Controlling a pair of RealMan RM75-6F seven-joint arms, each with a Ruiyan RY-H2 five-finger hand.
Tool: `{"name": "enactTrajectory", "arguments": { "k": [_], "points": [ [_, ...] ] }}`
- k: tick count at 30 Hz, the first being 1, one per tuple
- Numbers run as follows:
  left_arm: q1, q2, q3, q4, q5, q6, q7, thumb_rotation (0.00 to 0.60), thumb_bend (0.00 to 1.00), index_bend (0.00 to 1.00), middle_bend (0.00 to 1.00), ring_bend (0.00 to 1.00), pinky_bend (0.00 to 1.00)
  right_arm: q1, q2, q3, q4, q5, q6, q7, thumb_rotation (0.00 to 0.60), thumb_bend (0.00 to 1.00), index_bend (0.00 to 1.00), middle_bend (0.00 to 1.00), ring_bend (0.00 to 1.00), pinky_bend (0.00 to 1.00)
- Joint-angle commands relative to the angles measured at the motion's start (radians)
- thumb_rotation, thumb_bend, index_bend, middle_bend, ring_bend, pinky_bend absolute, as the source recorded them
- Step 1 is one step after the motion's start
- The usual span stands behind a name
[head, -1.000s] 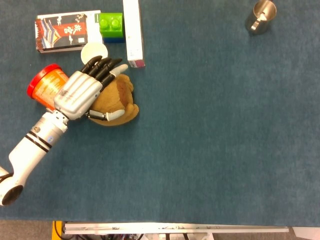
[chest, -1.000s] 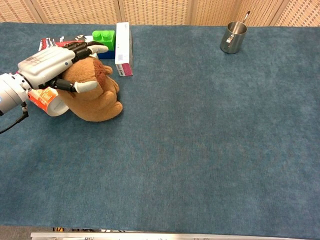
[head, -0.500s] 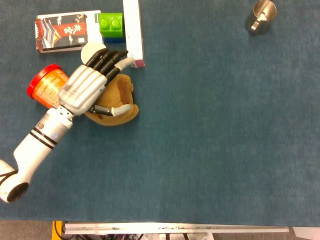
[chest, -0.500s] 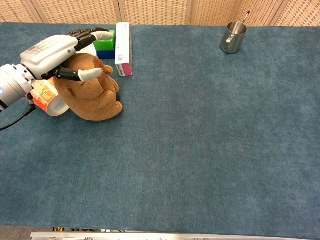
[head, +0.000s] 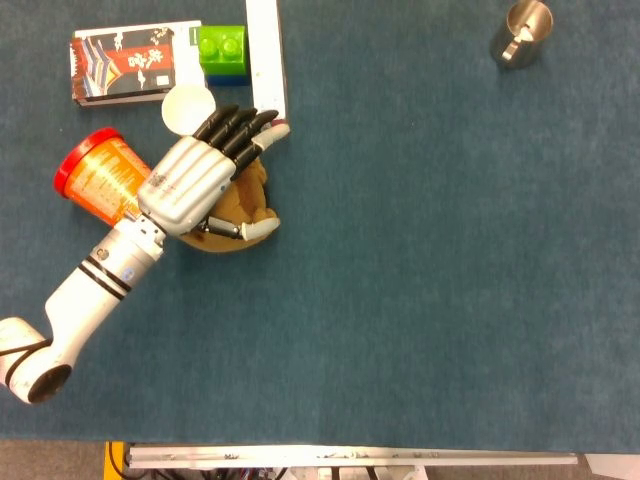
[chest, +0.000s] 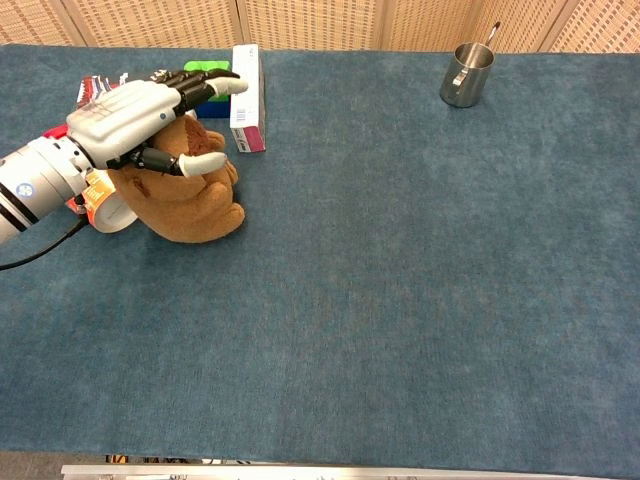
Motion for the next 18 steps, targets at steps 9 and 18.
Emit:
{"name": "enactTrajectory", "arguments": {
  "k": [9, 18],
  "points": [
    [-0.003, -0.022, 0.004, 0.027, -0.024, -0.017, 0.03, 0.156, 0.14, 0.04, 0.05, 0.02, 0.01, -0.005, -0.002, -0.003, 0.004, -0.001, 0.002, 0.007, 0.6, 0.12, 0.29, 0.3, 0.18, 0.21],
    [-0.008, -0.03, -0.008, 0.044, -0.051, -0.024, 0.048, 0.156, 0.14, 0.04, 0.05, 0.02, 0.01, -0.006, 0.001, -0.002, 0.0, -0.005, 0.005, 0.007, 0.6, 0.12, 0.29, 0.3, 0.18, 0.21]
  ]
}}
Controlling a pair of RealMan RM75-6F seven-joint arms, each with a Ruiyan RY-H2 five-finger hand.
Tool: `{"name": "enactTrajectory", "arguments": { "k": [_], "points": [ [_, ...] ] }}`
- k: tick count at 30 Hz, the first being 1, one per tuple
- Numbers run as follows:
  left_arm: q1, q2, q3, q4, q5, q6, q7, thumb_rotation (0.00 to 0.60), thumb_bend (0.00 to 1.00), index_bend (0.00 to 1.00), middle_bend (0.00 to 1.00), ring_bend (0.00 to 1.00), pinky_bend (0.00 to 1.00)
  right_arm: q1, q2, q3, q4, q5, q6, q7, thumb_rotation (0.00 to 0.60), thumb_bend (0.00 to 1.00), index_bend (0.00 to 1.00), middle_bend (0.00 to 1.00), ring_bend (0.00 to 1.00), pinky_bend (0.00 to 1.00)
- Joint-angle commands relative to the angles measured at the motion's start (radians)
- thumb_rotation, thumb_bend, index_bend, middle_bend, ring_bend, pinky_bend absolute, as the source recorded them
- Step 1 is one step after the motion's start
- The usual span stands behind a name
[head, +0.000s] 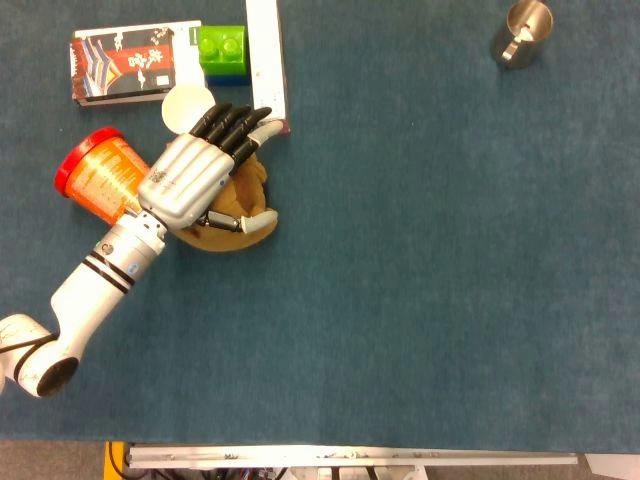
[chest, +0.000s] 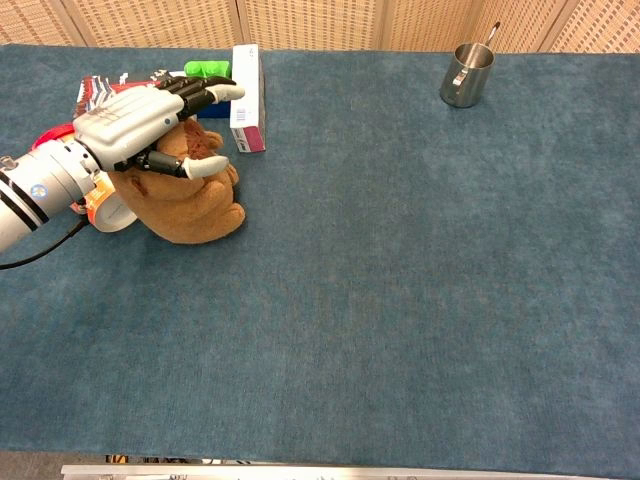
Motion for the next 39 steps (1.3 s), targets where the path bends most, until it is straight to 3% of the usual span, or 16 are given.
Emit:
{"name": "enactTrajectory", "arguments": {
  "k": [1, 10, 21, 34, 39],
  "points": [
    [0.007, 0.009, 0.001, -0.011, -0.003, 0.01, 0.007, 0.156, 0.14, 0.04, 0.05, 0.02, 0.01, 0.002, -0.001, 0.0, 0.001, -0.001, -0.003, 0.001, 0.6, 0.12, 0.29, 0.3, 0.18, 0.21],
    [0.029, 0.053, 0.017, -0.061, -0.007, 0.026, 0.043, 0.154, 0.14, 0.04, 0.05, 0.02, 0.01, 0.004, -0.006, 0.0, 0.009, -0.003, -0.007, 0.009, 0.6, 0.12, 0.29, 0.3, 0.18, 0.21],
    [-0.004, 0.03, -0.017, -0.009, -0.031, -0.006, 0.01, 0.157, 0.14, 0.04, 0.05, 0.02, 0.01, -0.01, 0.0, -0.002, 0.001, 0.001, 0.009, 0.005, 0.6, 0.12, 0.29, 0.3, 0.18, 0.21],
    [0.032, 0.071, 0.021, -0.101, -0.003, 0.037, 0.067, 0.157, 0.14, 0.04, 0.05, 0.02, 0.01, -0.008, -0.005, -0.002, 0.012, 0.001, 0.003, 0.015, 0.6, 0.12, 0.29, 0.3, 0.18, 0.21],
    [0.03, 0.068, 0.012, -0.101, -0.016, 0.032, 0.071, 0.156, 0.14, 0.04, 0.05, 0.02, 0.01, -0.011, -0.004, -0.002, 0.015, 0.004, 0.005, 0.019, 0.6, 0.12, 0.29, 0.3, 0.18, 0.21]
  ]
}}
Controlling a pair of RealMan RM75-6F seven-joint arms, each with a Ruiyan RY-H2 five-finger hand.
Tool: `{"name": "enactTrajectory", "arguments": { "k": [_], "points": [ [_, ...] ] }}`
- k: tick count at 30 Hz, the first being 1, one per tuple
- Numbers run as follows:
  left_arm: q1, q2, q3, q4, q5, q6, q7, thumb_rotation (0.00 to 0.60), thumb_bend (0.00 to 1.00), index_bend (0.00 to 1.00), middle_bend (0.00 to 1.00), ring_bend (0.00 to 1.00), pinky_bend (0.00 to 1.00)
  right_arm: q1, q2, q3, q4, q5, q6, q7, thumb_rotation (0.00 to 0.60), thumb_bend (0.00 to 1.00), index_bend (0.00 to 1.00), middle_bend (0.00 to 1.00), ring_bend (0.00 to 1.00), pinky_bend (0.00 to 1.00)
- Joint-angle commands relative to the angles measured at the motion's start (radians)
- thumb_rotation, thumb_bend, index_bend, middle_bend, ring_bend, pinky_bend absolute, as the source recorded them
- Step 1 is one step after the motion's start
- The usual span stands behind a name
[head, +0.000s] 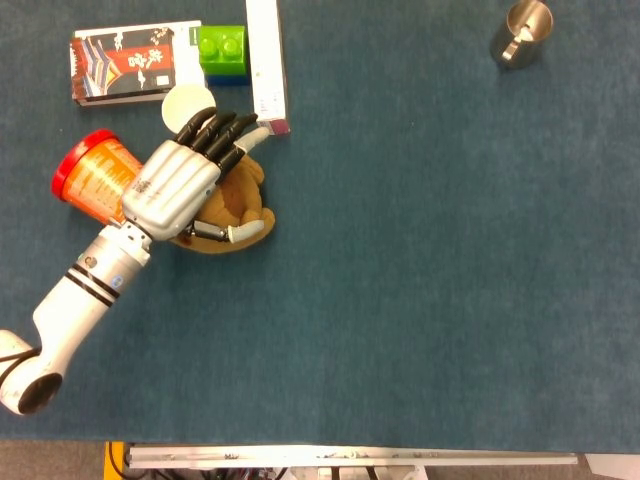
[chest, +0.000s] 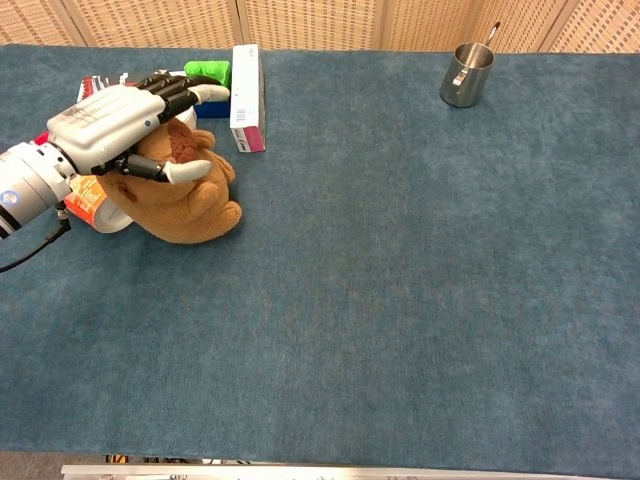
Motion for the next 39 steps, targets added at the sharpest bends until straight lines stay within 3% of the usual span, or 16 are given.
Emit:
{"name": "enactTrajectory", "arguments": {
  "k": [1, 9, 23, 27, 31, 39],
  "points": [
    [-0.001, -0.002, -0.008, 0.003, -0.008, 0.0, -0.006, 0.157, 0.14, 0.04, 0.05, 0.02, 0.01, -0.001, 0.0, 0.0, 0.001, 0.0, 0.001, 0.002, 0.6, 0.12, 0.29, 0.3, 0.18, 0.21],
    [-0.013, -0.003, -0.028, 0.023, -0.03, -0.017, -0.016, 0.156, 0.14, 0.04, 0.04, 0.02, 0.01, -0.001, 0.001, 0.002, 0.004, -0.001, 0.0, 0.006, 0.6, 0.12, 0.29, 0.3, 0.18, 0.21],
    [0.031, 0.087, -0.026, -0.105, -0.036, 0.036, -0.024, 0.155, 0.14, 0.04, 0.04, 0.02, 0.01, 0.0, 0.001, 0.005, 0.009, -0.001, -0.001, 0.014, 0.6, 0.12, 0.29, 0.3, 0.18, 0.21],
    [0.061, 0.125, -0.024, -0.131, -0.05, 0.066, -0.012, 0.157, 0.14, 0.04, 0.04, 0.02, 0.01, 0.003, 0.002, 0.004, 0.011, -0.001, -0.007, 0.017, 0.6, 0.12, 0.29, 0.3, 0.18, 0.21],
    [0.109, 0.172, -0.027, -0.158, -0.089, 0.112, 0.006, 0.224, 0.14, 0.04, 0.04, 0.02, 0.01, 0.009, -0.002, 0.006, 0.024, 0.001, -0.02, 0.03, 0.6, 0.13, 0.29, 0.3, 0.18, 0.21],
    [0.23, 0.253, -0.016, -0.19, -0.164, 0.222, 0.024, 0.239, 0.14, 0.05, 0.04, 0.02, 0.01, 0.026, -0.018, -0.003, 0.07, -0.015, -0.055, 0.071, 0.6, 0.13, 0.29, 0.3, 0.18, 0.21]
  ]
}}
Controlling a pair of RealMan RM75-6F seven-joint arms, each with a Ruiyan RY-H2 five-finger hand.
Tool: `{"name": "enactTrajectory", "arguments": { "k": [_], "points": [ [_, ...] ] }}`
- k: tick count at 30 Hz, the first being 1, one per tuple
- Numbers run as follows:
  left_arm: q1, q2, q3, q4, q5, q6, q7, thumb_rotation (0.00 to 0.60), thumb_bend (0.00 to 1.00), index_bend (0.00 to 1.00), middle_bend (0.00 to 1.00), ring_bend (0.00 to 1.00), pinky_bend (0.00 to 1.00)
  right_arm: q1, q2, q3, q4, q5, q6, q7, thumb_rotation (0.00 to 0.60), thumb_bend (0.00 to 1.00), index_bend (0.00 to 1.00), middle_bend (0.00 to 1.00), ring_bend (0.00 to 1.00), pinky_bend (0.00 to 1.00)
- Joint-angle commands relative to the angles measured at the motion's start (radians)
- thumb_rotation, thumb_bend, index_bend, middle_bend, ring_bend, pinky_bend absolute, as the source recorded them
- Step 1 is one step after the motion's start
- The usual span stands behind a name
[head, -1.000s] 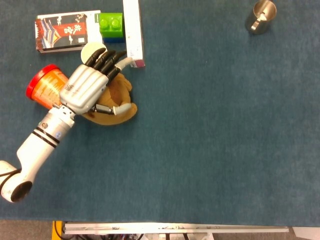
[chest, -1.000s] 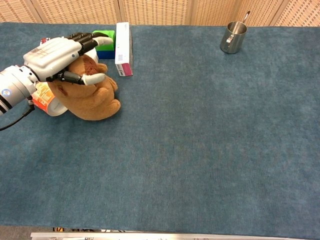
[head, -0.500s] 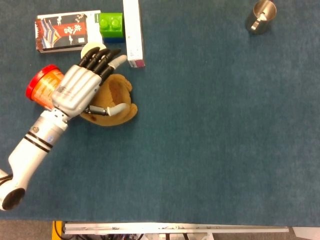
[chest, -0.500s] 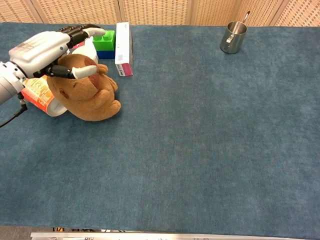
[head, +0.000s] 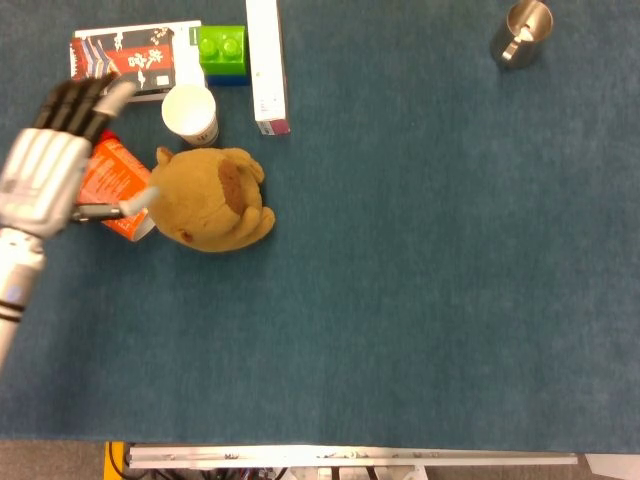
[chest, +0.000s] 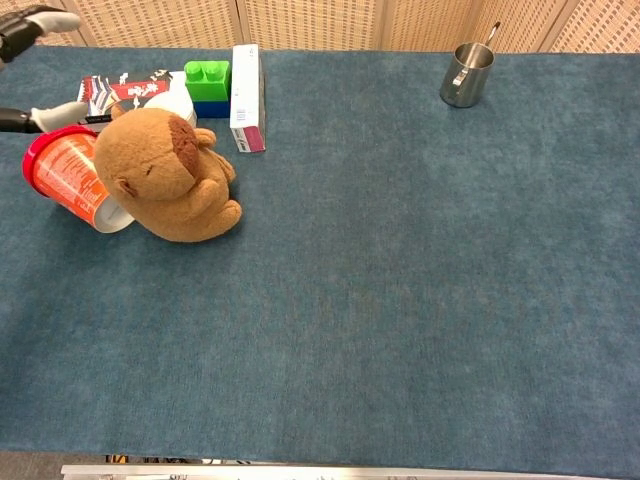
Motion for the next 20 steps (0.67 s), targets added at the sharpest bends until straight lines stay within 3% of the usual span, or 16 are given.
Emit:
{"name": "enactTrajectory", "arguments": {
  "k": [1, 3, 4, 6, 7, 20],
  "points": [
    [0.059, 0.032, 0.013, -0.01, -0.035, 0.051, 0.014, 0.251, 0.14, 0.05, 0.04, 0.02, 0.01, 0.005, -0.006, -0.004, 0.012, -0.011, -0.006, 0.011, 0.6, 0.13, 0.29, 0.3, 0.18, 0.21],
    [0.095, 0.043, 0.021, -0.013, -0.054, 0.079, 0.02, 0.302, 0.14, 0.05, 0.04, 0.02, 0.01, 0.008, -0.011, -0.008, 0.019, -0.02, -0.01, 0.017, 0.6, 0.13, 0.29, 0.3, 0.18, 0.21],
    [0.111, 0.045, 0.023, -0.016, -0.065, 0.092, 0.019, 0.358, 0.14, 0.05, 0.04, 0.02, 0.01, 0.01, -0.013, -0.01, 0.022, -0.024, -0.012, 0.019, 0.6, 0.13, 0.29, 0.3, 0.18, 0.21],
    [0.14, 0.046, 0.026, -0.018, -0.081, 0.118, 0.025, 0.534, 0.14, 0.05, 0.04, 0.02, 0.01, 0.013, -0.017, -0.015, 0.028, -0.03, -0.018, 0.023, 0.6, 0.13, 0.29, 0.3, 0.18, 0.21],
    [0.153, 0.047, 0.029, -0.018, -0.085, 0.128, 0.027, 0.585, 0.14, 0.05, 0.04, 0.02, 0.01, 0.014, -0.019, -0.016, 0.031, -0.033, -0.021, 0.026, 0.6, 0.13, 0.29, 0.3, 0.18, 0.21],
    [0.303, 0.039, 0.054, -0.049, -0.077, 0.281, 0.073, 0.6, 0.14, 0.06, 0.04, 0.02, 0.01, 0.032, -0.047, -0.032, 0.065, -0.085, -0.02, 0.053, 0.6, 0.13, 0.29, 0.31, 0.18, 0.21]
  ]
}}
